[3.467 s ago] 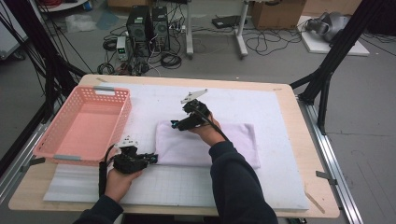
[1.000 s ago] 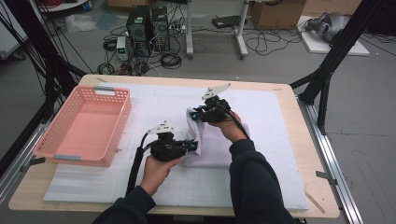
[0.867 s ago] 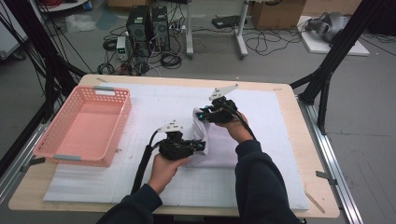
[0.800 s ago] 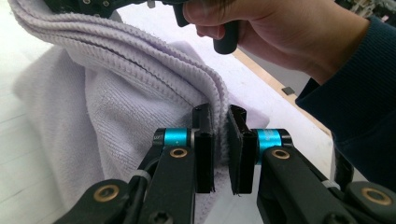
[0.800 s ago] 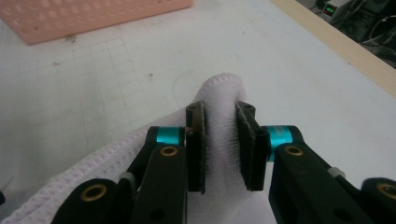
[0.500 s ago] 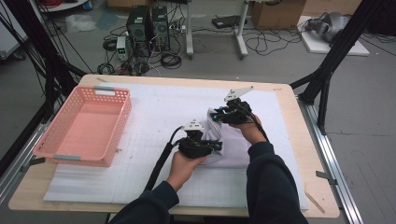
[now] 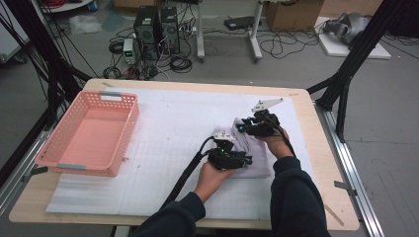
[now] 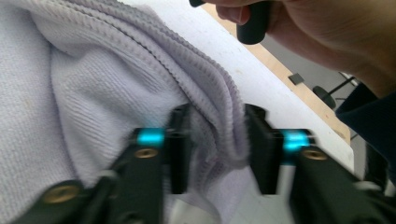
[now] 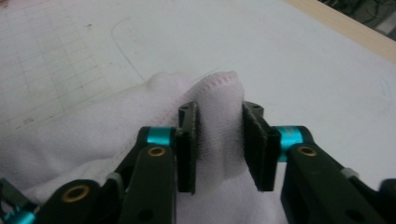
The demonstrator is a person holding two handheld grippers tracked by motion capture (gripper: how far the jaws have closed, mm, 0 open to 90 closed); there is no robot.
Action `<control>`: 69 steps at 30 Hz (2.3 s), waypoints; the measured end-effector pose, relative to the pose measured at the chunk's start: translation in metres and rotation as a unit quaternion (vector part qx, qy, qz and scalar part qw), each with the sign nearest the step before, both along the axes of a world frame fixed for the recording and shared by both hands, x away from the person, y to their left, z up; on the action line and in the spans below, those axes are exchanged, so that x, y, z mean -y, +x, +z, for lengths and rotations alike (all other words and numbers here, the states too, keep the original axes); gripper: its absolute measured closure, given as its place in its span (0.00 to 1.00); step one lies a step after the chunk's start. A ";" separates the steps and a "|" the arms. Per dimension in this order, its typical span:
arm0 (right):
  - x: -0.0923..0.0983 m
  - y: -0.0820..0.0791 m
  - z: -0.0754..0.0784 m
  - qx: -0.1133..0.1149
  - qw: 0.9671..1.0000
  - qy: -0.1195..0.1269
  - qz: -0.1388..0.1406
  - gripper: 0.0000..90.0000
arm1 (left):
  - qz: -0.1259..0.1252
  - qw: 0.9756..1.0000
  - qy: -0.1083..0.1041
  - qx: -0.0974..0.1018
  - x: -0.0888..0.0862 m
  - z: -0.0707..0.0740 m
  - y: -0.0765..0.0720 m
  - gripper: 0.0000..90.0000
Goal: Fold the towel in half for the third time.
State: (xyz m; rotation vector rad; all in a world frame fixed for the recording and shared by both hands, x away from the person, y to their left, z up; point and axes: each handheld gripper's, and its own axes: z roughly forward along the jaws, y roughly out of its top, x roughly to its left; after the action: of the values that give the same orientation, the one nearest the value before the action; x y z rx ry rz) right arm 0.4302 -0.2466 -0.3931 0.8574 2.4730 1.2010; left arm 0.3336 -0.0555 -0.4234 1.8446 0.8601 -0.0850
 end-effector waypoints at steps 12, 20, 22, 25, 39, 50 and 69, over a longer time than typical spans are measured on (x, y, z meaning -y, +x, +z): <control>0.051 -0.031 0.002 0.018 0.994 -0.002 -0.111 0.57 | 0.036 0.992 0.003 0.118 -0.066 0.017 -0.005 0.33; 0.060 -0.075 -0.003 0.037 0.992 0.014 -0.121 0.61 | 0.129 0.982 0.031 0.136 -0.144 0.007 0.001 0.20; 0.057 -0.088 -0.007 0.040 0.992 0.016 -0.118 0.63 | 0.134 0.981 0.029 0.138 -0.151 0.006 0.000 0.21; 0.054 -0.104 -0.012 0.039 0.993 0.019 -0.111 0.68 | 0.142 0.978 0.036 0.152 -0.168 0.003 -0.003 0.21; 0.035 -0.136 -0.028 0.003 0.995 0.060 -0.084 0.64 | 0.152 0.975 0.044 0.159 -0.205 -0.006 -0.013 0.22; 0.021 -0.136 -0.036 -0.034 0.997 0.016 -0.069 0.95 | 0.162 0.975 0.050 0.146 -0.211 -0.012 -0.016 0.23; 0.030 -0.121 -0.045 -0.089 0.983 0.043 -0.157 0.61 | 0.169 0.974 0.053 0.139 -0.211 -0.014 -0.015 0.23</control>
State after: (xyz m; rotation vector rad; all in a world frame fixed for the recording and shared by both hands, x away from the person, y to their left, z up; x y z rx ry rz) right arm 0.3088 -0.2770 -0.4377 1.3742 2.3102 1.1674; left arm 0.3181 0.1560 -0.4376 1.7297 0.9794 0.4303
